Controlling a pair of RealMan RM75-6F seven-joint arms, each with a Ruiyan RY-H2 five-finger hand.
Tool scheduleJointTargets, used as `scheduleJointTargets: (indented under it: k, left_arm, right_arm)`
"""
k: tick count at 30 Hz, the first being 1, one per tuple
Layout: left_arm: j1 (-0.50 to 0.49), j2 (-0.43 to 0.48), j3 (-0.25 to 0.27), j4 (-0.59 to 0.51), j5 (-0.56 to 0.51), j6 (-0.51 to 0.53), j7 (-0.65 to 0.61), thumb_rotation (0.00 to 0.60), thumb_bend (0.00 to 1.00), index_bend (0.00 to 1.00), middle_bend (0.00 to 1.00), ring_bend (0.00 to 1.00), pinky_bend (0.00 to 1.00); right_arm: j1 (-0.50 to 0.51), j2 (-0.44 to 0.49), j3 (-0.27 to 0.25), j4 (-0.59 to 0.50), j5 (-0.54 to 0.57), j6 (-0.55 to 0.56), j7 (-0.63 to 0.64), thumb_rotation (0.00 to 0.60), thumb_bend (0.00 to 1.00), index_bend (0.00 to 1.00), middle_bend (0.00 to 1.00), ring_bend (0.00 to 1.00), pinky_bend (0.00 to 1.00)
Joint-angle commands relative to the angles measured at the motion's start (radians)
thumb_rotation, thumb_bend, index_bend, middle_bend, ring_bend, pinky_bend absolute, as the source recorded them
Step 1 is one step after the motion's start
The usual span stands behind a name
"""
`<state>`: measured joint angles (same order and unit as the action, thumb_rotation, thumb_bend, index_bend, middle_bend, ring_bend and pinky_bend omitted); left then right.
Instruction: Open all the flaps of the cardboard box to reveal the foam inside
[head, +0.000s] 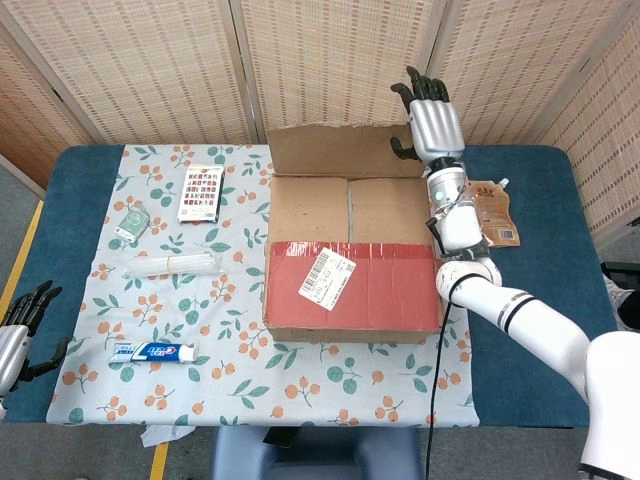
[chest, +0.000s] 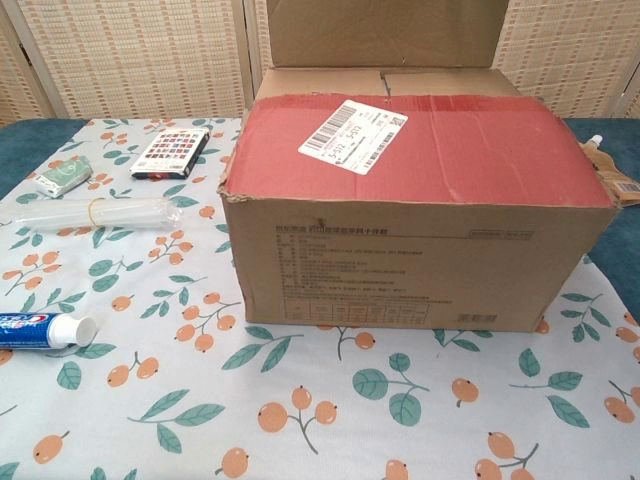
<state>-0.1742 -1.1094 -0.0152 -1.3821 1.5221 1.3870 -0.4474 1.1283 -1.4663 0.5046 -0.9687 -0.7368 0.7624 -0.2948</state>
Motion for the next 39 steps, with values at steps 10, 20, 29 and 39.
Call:
scheduleJointTargets:
  k: [10, 20, 29, 39]
  left_arm:
    - [-0.006, -0.01, -0.009, -0.006, -0.024, -0.022, 0.05, 0.6, 0.56, 0.04, 0.0, 0.0, 0.0]
    - [-0.007, -0.01, -0.013, -0.013, -0.038, -0.035, 0.065, 0.6, 0.56, 0.04, 0.0, 0.0, 0.0]
    - [-0.008, -0.01, -0.014, -0.015, -0.04, -0.04, 0.071, 0.6, 0.56, 0.04, 0.0, 0.0, 0.0]
    - [-0.009, -0.005, -0.004, -0.021, -0.012, -0.035, 0.049, 0.6, 0.56, 0.04, 0.0, 0.0, 0.0]
  right_arm:
    - [0.004, 0.008, -0.016, 0.074, -0.069, -0.019, 0.092, 0.6, 0.38, 0.15, 0.0, 0.0, 0.0]
    - [0.036, -0.025, -0.026, 0.199, -0.046, -0.073, 0.081, 0.6, 0.38, 0.15, 0.0, 0.0, 0.0]
    - [0.009, 0.001, -0.03, 0.162, -0.071, -0.083, 0.138, 0.6, 0.38, 0.14, 0.0, 0.0, 0.0]
    - [-0.201, 0.333, -0.063, -0.406, -0.073, -0.071, 0.201, 0.6, 0.38, 0.17, 0.0, 0.0, 0.0]
